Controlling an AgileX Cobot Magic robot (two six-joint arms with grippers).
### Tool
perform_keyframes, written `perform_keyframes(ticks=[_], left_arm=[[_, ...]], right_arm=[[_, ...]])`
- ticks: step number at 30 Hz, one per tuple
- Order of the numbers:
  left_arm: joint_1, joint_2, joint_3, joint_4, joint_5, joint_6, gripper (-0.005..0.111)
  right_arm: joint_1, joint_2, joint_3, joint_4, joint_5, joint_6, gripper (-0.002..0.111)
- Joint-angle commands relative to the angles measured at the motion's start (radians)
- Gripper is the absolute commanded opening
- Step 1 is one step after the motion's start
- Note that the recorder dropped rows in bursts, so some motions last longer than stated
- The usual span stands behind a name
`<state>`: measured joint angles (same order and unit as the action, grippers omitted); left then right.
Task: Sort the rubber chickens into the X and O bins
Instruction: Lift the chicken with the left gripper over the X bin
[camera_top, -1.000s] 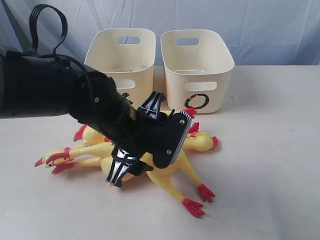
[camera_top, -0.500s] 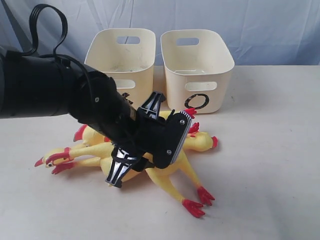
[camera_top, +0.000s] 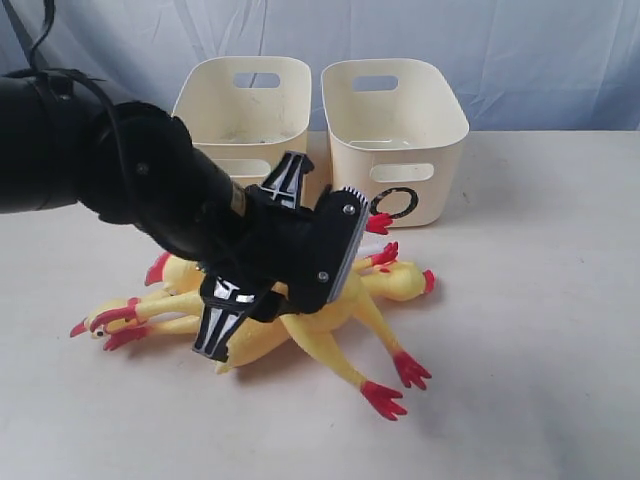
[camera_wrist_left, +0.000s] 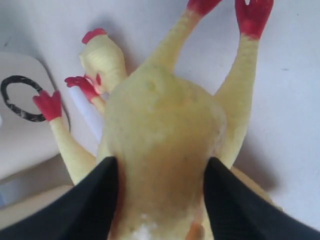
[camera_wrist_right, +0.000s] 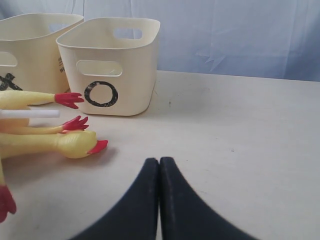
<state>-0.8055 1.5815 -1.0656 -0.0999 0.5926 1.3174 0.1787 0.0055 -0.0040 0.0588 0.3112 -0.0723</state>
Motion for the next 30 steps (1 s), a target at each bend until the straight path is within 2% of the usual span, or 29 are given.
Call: perform_keyframes(ticks=[1,5,9,16,19,23,27,30], left_arm=[[-0.005,-0.040,-0.003,0.084,-0.022,-0.067,0.000],[-0.003,-0.046,-0.040,0.288,-0.111,-0.281,0.000],[0.020,-0.046,-0.083,0.300,-0.217,-0.383,0.000],[0.147,-0.046,-0.113,0.297,-0.383,-0.607,0.000],[0.238,-0.040,-0.115,0.253,-0.563,-0.787,0.000],[0.307,0.008,-0.115,0.141,-0.690,-0.880,0.000],[0.333,0.089,-0.115,0.010,-0.812,-0.895,0.000],[0.336,0.155,-0.115,-0.081,-0.984,-0.895,0.000]], right_arm=[[0.002,-0.005,0.004,0.002,-0.006,-0.003,0.000],[0.002,-0.005,0.004,0.002,-0.006,-0.003,0.000],[0.002,-0.005,0.004,0.002,-0.006,-0.003,0.000],[0.002,-0.005,0.004,0.002,-0.006,-0.003,0.000],[0.002,-0.005,0.004,0.002,-0.006,-0.003,0.000],[0.002,-0.005,0.004,0.002,-0.006,-0.003,0.000],[0.002,-0.005,0.004,0.002,-0.006,-0.003,0.000],[0.002,-0.005,0.004,0.002,-0.006,-0.003,0.000]])
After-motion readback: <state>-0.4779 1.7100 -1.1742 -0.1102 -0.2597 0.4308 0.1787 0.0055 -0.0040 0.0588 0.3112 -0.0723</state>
